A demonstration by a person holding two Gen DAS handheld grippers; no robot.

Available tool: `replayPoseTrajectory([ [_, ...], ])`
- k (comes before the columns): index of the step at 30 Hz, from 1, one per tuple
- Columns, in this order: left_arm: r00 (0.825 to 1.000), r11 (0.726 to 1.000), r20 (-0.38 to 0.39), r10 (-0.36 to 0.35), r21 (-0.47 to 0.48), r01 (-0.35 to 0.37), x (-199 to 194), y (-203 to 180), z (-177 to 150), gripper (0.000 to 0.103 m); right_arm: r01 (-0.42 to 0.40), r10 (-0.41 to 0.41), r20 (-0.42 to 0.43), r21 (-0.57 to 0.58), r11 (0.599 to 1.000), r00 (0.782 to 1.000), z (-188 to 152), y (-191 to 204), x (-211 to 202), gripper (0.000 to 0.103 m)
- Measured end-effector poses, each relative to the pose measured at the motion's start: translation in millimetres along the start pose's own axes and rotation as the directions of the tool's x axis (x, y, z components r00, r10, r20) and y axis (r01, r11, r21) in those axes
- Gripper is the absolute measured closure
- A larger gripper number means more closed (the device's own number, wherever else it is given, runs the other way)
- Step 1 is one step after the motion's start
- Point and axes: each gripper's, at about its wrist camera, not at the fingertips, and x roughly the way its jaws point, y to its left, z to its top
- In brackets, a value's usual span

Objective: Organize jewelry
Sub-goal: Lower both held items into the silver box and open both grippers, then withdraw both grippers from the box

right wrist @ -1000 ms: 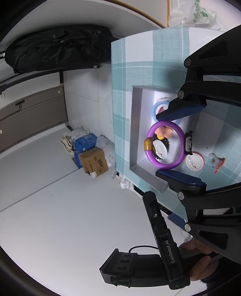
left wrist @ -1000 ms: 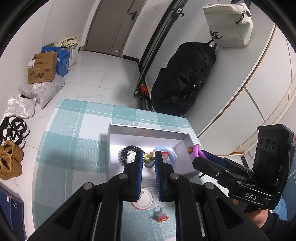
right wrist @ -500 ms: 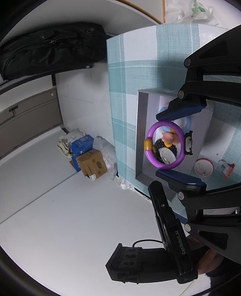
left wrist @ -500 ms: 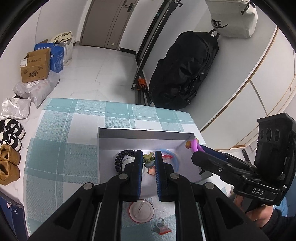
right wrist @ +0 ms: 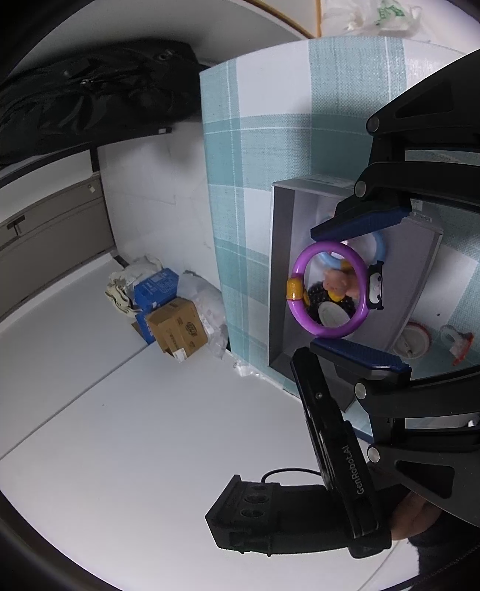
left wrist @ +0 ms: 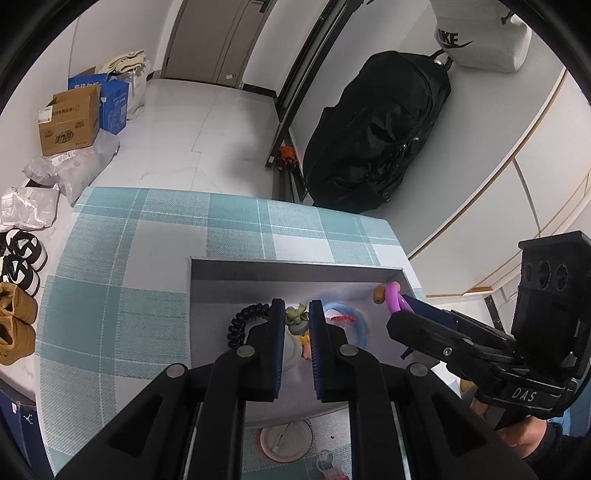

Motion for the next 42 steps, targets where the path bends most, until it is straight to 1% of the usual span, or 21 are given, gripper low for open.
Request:
replayPoseTrajectory([
  [4,1.000,1.000,-0.003,0.012,0.007,-0.012,3,-1,0,0.095,0.003,-0.003,0.000,-0.003,1.000,1.000,1,0,1,0.051],
  [7,1.000,1.000,-0.005,0.005,0.003,-0.005,4,-1,0,0.095,0.004,-0.004,0.003,-0.005,1.000,1.000,1,0,2,0.049],
  [10,1.000,1.000,-0.016,-0.005,-0.022,0.004,6,2,2,0.094,0.020,-0.019,0.032,-0.029,0.999,0.999,1,4,-2,0.049],
  [12,0.999,0.999,-0.036,-0.022,-0.044,0.020,8,4,3,0.091,0.015,-0.013,0.040,-0.045,0.999,0.999,1,7,-5,0.048],
  [13,0.999,0.998,-0.041,-0.036,-0.060,0.033,8,6,3,0.087,0.012,-0.010,0.046,-0.052,0.999,0.999,1,8,-6,0.046],
  [15,0.998,0.995,-0.026,-0.059,-0.076,0.057,4,8,4,0.073,0.026,-0.021,0.067,-0.072,0.997,0.998,1,11,-9,0.037],
  [16,0.998,0.995,-0.016,-0.063,-0.077,0.061,2,8,3,0.056,0.033,-0.027,0.077,-0.080,0.996,0.997,0,12,-11,0.036],
  [17,0.997,0.994,0.003,-0.072,-0.077,0.072,-2,7,3,0.047,0.030,-0.023,0.084,-0.085,0.996,0.996,0,13,-13,0.035],
  [19,0.997,0.995,0.037,-0.066,-0.070,0.068,-8,6,3,0.047,0.030,-0.021,0.097,-0.089,0.996,0.995,0,14,-16,0.035],
  [27,0.997,0.998,0.062,-0.048,-0.044,0.051,-19,6,-1,0.046,0.064,-0.051,0.156,-0.078,0.995,0.986,0,12,-30,0.023],
  [32,0.994,0.999,0.103,-0.037,-0.033,0.041,-33,7,-5,0.046,0.079,-0.066,0.169,-0.075,0.994,0.983,-3,13,-34,0.018],
  [35,0.993,0.999,0.121,-0.010,-0.030,0.014,-40,9,-11,0.045,0.083,-0.069,0.176,-0.074,0.994,0.982,-6,13,-37,0.016],
  [36,0.993,0.999,0.121,-0.003,-0.032,0.007,-41,9,-12,0.044,0.086,-0.072,0.177,-0.074,0.993,0.982,-7,14,-38,0.014],
  [38,0.992,0.999,0.122,0.012,-0.041,-0.007,-44,11,-16,0.042,0.095,-0.079,0.183,-0.077,0.993,0.980,-9,15,-40,0.013],
  [42,0.991,0.998,0.130,0.042,-0.053,-0.036,-51,13,-25,0.040,0.100,-0.083,0.195,-0.080,0.992,0.977,-13,17,-45,0.010],
])
